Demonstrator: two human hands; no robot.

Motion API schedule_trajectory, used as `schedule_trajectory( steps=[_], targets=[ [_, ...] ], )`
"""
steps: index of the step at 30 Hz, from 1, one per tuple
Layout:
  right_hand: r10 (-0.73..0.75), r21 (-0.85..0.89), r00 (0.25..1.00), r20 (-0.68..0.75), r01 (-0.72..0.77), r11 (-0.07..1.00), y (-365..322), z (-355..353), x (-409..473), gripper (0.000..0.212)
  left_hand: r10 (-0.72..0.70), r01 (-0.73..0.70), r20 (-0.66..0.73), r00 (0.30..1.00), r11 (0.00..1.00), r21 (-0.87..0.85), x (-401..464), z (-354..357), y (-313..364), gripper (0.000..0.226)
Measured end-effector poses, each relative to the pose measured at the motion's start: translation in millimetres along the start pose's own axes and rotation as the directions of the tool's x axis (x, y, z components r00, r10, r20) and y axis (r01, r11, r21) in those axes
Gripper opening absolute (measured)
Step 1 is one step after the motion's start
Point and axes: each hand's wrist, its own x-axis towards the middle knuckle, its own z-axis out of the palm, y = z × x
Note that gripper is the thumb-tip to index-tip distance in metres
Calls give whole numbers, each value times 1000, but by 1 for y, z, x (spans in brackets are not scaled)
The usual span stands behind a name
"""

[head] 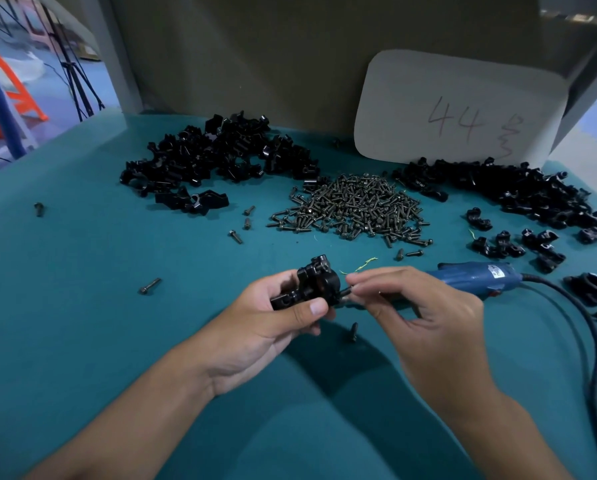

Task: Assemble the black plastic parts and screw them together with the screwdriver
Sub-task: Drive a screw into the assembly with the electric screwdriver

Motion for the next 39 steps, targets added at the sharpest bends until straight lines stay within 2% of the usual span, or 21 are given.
schedule_trajectory(
  steps=[7,13,17,21,24,27,32,37,39],
  targets=[
    [-45,-33,999,15,46,998,1,0,-1,4,17,-17,3,1000,1000,-9,0,0,0,32],
    [-14,-68,1000,7,14,998,-1,1,0,7,41,-41,15,999,999,-25,0,1,-1,33],
    [-74,-112,997,34,78,991,-2,1,-1,3,39,-39,-2,999,999,-17,0,-1,-1,35],
    [-151,-107,983,106,162,981,3,2,-2,9,-15,17,31,999,999,-40,1,-1,-2,34],
    [-79,-88,991,104,88,992,3,2,-1,3,1,-1,37,999,1000,-5,2,-1,-3,39],
    [35,-110,996,84,-26,994,1,5,0,6,55,-56,6,998,996,72,2,-1,-6,43],
    [174,-118,978,118,-161,980,0,11,-2,16,129,-109,-41,991,938,329,1,-3,-6,38],
    [174,-170,954,244,-135,976,8,7,-4,3,151,-116,-74,986,928,354,3,-5,-6,38],
    [190,-201,948,255,-140,970,8,6,-4,12,170,-135,-59,984,916,379,2,-4,-6,37]
  ],
)
